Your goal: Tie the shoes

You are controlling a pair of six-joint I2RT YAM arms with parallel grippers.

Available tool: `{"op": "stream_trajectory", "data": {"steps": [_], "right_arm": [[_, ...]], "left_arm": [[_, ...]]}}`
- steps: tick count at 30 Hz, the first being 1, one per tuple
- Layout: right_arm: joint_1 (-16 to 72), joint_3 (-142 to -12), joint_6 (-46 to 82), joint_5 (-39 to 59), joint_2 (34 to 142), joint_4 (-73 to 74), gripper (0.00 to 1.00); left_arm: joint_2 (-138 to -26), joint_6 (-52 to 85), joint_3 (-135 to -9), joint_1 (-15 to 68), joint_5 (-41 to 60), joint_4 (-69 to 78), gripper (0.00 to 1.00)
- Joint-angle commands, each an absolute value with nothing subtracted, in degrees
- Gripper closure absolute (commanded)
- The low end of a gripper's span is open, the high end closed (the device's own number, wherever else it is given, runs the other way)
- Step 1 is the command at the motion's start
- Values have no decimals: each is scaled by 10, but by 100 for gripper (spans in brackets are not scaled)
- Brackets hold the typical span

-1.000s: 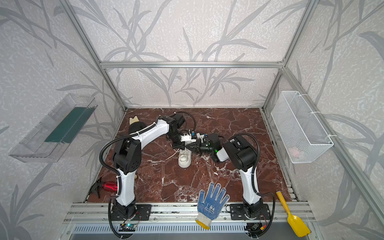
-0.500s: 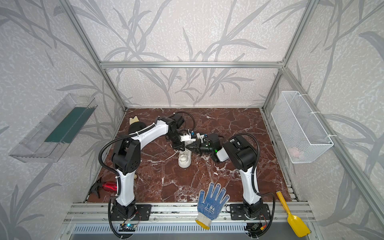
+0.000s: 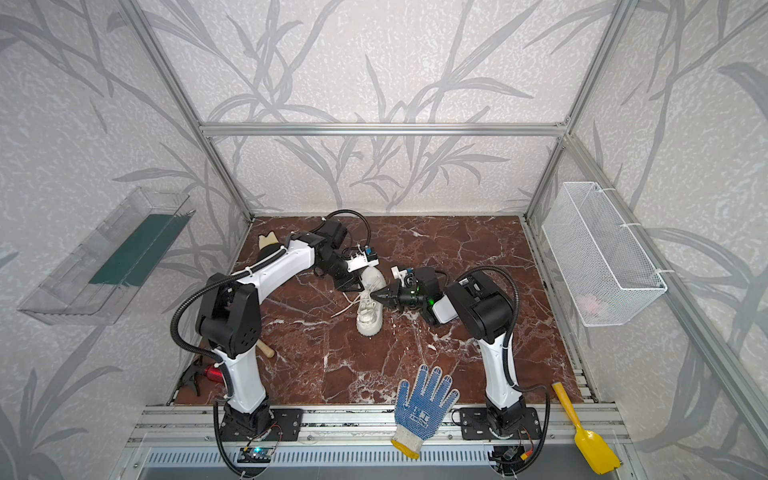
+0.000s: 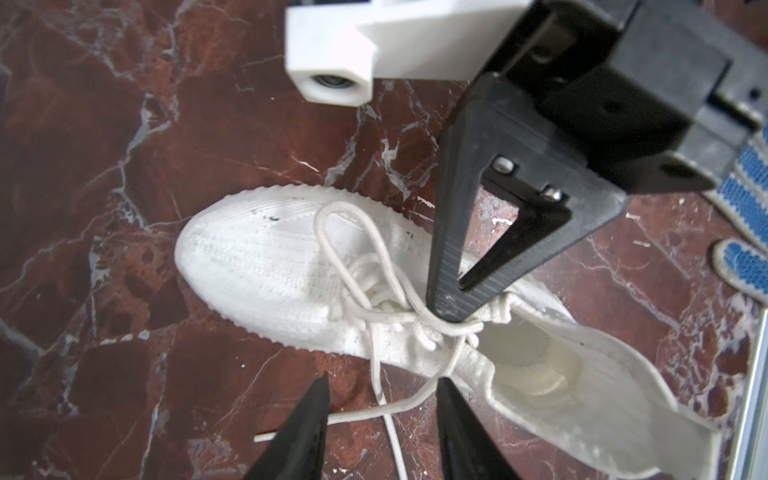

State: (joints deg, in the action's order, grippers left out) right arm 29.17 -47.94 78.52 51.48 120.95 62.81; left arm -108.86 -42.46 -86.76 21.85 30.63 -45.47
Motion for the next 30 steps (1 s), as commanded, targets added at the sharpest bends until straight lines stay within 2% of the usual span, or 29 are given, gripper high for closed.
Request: {"op": "stream_trajectory", "data": {"steps": [1, 6, 11, 30], "right_arm": [[295, -491, 758, 521, 1196, 600, 100], [295, -494, 752, 523, 1194, 591, 100], [295, -494, 746, 523, 1191, 583, 100], [295, -501, 737, 528, 1189, 568, 100]], "left_arm": [[-1066, -384, -851, 217, 360, -400, 50], [-1089, -339, -849, 218, 391, -346, 41], [-1125, -296, -873, 220, 384, -330, 36], [-1195, -233, -921, 248, 343, -329, 33]]}}
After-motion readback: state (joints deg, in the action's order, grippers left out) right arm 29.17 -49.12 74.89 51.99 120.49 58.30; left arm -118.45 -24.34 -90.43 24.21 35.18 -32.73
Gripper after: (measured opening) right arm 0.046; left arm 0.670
